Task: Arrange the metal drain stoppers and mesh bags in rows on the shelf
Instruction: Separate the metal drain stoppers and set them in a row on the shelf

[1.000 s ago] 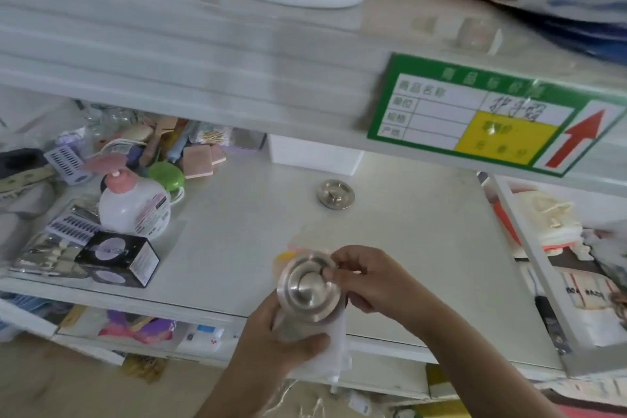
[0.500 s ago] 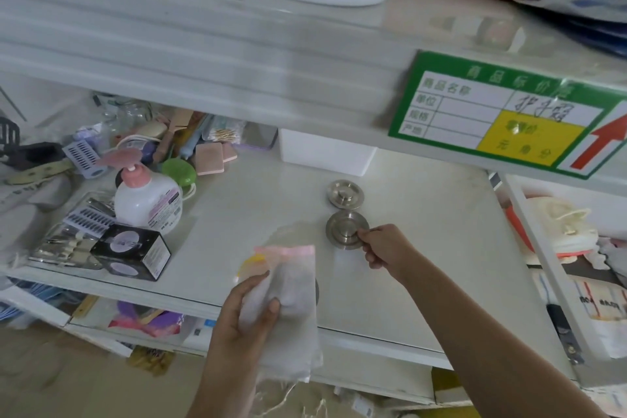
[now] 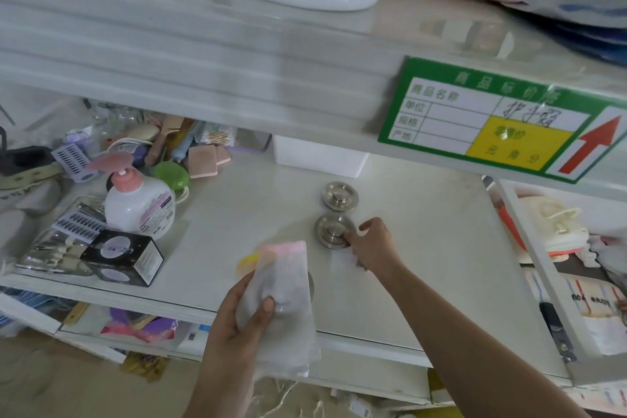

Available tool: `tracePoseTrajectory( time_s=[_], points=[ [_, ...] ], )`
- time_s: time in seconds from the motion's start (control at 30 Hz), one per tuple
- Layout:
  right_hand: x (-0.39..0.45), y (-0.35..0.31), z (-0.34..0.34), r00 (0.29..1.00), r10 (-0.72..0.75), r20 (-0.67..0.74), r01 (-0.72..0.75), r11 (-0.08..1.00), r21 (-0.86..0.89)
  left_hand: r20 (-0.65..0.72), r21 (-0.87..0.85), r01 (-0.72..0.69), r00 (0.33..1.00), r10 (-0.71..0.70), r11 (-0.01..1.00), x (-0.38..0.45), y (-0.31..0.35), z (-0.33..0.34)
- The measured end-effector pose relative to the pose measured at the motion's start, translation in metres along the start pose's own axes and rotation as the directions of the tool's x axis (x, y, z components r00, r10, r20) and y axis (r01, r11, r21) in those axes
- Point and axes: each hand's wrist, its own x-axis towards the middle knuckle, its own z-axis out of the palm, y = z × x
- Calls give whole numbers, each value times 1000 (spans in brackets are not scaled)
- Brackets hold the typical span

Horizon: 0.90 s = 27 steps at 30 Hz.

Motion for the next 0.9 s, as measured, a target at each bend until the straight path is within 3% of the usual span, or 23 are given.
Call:
tracePoseTrajectory(
  time_s=[0.1, 0.17, 0.23, 0.3, 0.4, 0.57, 0.67, 0.8, 0.9],
  points=[
    [-28, -9, -7, 969, -231, -87, 236, 970, 55, -31, 43, -27, 999, 28, 999, 2, -2, 0],
    [-65, -16, -9, 930, -367, 26, 362, 924, 124, -25, 50, -44, 999, 46, 998, 4, -1, 1],
    [-99, -19, -8, 883, -418, 212, 386, 905, 179, 9, 35, -69, 998, 68, 997, 3, 3, 4],
    [-111, -12, -4, 873, -406, 270, 359, 910, 207, 63, -9, -75, 995, 76, 997, 3, 5, 8],
    [-105, 1, -2, 913, -339, 225, 265, 915, 303, 161, -96, -17, 986, 33, 995, 1, 6, 12],
    [-104, 16, -8, 895, -298, 333, 43, 800, 599, 314, -145, 32, 949, 15, 989, 0, 9, 16],
    [-103, 27, -8, 888, -310, 338, 45, 793, 608, 376, -161, 66, 927, -1, 985, 0, 8, 17],
    [-93, 37, -5, 954, -215, 207, 59, 817, 574, 245, -85, 39, 969, -17, 996, 3, 1, 10],
    [-79, 45, -9, 982, -144, 121, 66, 868, 492, 129, -132, 52, 991, -35, 990, 5, 8, -3]
  ],
)
